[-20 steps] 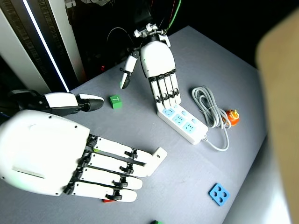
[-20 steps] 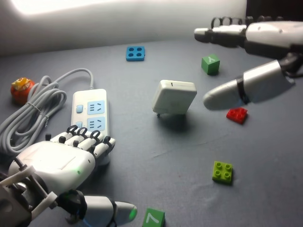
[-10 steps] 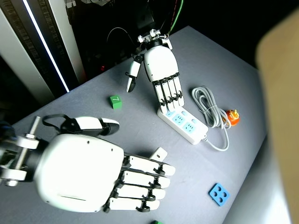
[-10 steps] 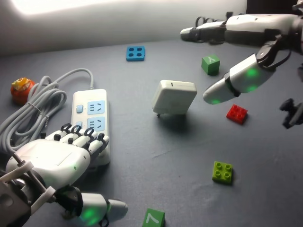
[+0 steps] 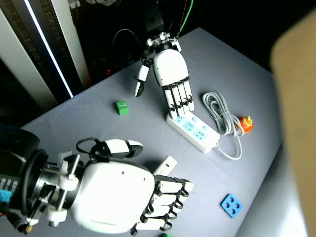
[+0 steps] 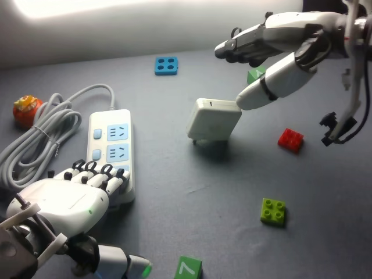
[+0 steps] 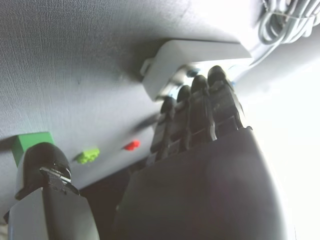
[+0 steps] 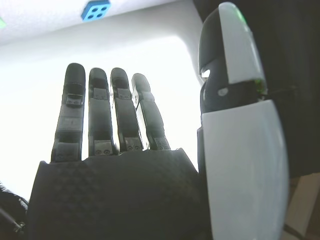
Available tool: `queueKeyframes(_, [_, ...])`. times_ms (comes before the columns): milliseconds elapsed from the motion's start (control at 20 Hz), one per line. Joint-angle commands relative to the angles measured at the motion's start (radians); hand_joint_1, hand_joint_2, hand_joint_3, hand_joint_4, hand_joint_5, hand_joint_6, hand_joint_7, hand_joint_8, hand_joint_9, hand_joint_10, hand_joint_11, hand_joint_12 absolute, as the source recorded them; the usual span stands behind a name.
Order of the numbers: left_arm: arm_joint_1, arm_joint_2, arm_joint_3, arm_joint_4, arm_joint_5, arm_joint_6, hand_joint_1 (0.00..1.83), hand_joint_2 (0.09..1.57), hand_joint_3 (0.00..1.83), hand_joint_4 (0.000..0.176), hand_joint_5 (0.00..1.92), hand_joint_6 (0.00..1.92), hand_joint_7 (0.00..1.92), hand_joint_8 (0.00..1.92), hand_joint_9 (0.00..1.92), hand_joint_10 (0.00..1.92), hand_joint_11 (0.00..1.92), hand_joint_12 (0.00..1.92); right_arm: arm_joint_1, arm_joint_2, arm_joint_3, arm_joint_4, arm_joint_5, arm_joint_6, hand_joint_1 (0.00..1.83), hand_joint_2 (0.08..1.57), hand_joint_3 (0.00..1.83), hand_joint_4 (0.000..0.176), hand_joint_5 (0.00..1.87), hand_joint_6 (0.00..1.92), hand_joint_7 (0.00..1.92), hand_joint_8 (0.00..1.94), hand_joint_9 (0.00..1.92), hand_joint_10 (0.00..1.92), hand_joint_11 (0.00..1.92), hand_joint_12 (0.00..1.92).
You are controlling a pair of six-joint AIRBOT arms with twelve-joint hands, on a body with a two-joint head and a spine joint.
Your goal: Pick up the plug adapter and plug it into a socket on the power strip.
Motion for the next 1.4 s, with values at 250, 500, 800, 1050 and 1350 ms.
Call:
queueKeyframes(250, [0.007,-0.01,0.007,-0.014,-0.026,-0.022,0.28,0.95,0.0,0.0,0.0,0.0,0.0,0.0,0.0,0.0,0.0,0.0,-0.015,-0.087,0.111,-0.004,0.039,-0.013,1.08,0.98,0.0,0.0,0.31,0.01,0.31,0.01,0.27,0.01,0.0,0.79])
queueKeyframes(500, [0.007,-0.013,0.004,-0.047,-0.016,-0.025,0.26,0.95,0.0,0.0,0.0,0.0,0.0,0.0,0.0,0.0,0.0,0.0,-0.027,-0.137,0.155,-0.05,0.041,-0.013,1.06,1.02,0.01,0.0,0.36,0.01,0.38,0.01,0.34,0.02,0.0,0.95])
queueKeyframes(800, [0.005,-0.013,0.002,-0.065,-0.014,-0.025,0.25,0.95,0.0,0.0,0.0,0.0,0.0,0.0,0.0,0.0,0.0,0.0,-0.034,-0.165,0.156,-0.079,0.05,-0.013,1.06,1.02,0.0,0.0,0.35,0.0,0.37,0.0,0.33,0.0,0.0,0.9])
queueKeyframes(1050, [0.007,-0.013,0.003,-0.068,-0.014,-0.025,0.24,0.95,0.0,0.0,0.0,0.0,0.0,0.0,0.0,0.0,0.0,0.0,-0.048,-0.185,0.156,-0.085,0.069,-0.015,1.08,1.0,0.0,0.0,0.37,0.0,0.37,0.0,0.31,0.0,0.0,0.85])
queueKeyframes(1350, [0.01,-0.014,0.0,-0.068,-0.014,-0.023,0.25,0.95,0.0,0.0,0.0,0.0,0.0,0.0,0.0,0.0,0.0,0.0,-0.07,-0.207,0.156,-0.124,0.103,-0.015,1.07,1.0,0.0,0.0,0.36,0.0,0.37,0.0,0.32,0.0,0.0,0.88])
